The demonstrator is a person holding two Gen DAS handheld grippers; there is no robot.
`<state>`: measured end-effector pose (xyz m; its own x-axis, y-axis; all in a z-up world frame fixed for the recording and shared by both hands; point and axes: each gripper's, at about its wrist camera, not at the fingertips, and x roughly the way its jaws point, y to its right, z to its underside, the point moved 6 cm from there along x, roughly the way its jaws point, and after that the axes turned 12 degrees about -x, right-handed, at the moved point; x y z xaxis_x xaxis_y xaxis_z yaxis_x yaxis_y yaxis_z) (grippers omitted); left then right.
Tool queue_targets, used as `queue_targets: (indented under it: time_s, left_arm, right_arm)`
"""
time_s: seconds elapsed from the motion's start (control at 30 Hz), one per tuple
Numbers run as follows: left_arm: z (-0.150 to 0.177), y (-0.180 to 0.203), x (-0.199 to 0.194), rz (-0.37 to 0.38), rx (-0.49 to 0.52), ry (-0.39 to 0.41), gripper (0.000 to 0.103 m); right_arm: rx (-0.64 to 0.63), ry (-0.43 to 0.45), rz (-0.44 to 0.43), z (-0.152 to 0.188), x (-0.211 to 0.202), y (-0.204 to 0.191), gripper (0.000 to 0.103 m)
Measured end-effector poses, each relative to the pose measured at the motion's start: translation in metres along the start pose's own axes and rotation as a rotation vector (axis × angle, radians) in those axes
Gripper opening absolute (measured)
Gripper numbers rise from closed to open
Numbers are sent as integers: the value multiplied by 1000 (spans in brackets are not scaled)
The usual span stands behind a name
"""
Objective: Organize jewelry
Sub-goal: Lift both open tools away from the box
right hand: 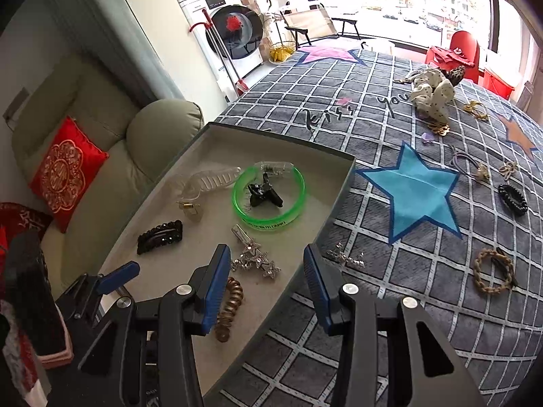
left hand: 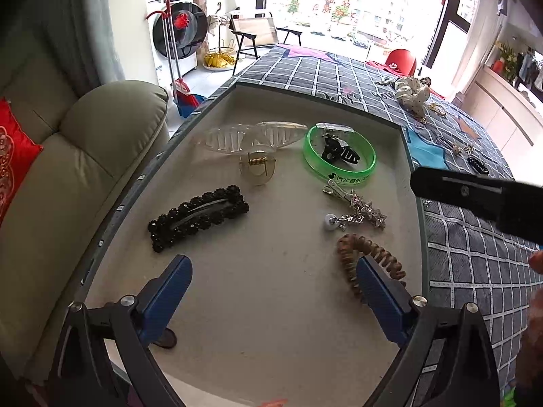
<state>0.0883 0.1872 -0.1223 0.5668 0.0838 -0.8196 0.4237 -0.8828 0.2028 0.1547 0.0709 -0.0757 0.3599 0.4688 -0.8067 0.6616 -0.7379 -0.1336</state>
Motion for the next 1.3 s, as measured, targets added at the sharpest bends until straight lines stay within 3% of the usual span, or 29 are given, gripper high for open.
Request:
queue_targets:
  time_s: [0.23, 0.8, 1.03, 1.3]
  left_arm:
    - [0, 0, -6, -28, 11, 14, 103]
    - [3, -10, -23, -73, 1, 44, 103]
    - [10, -14, -37, -64, -16, 57, 103]
    - [18, -21, -66, -91, -39, 110, 103]
  right_arm:
    - [5, -10, 15, 9, -4, 1, 50]
    - [7, -10, 29, 19, -13, -5, 79]
    - [3, -18, 30, 25, -20, -10, 80]
    - [-10, -19, 31, 37, -35, -21, 89]
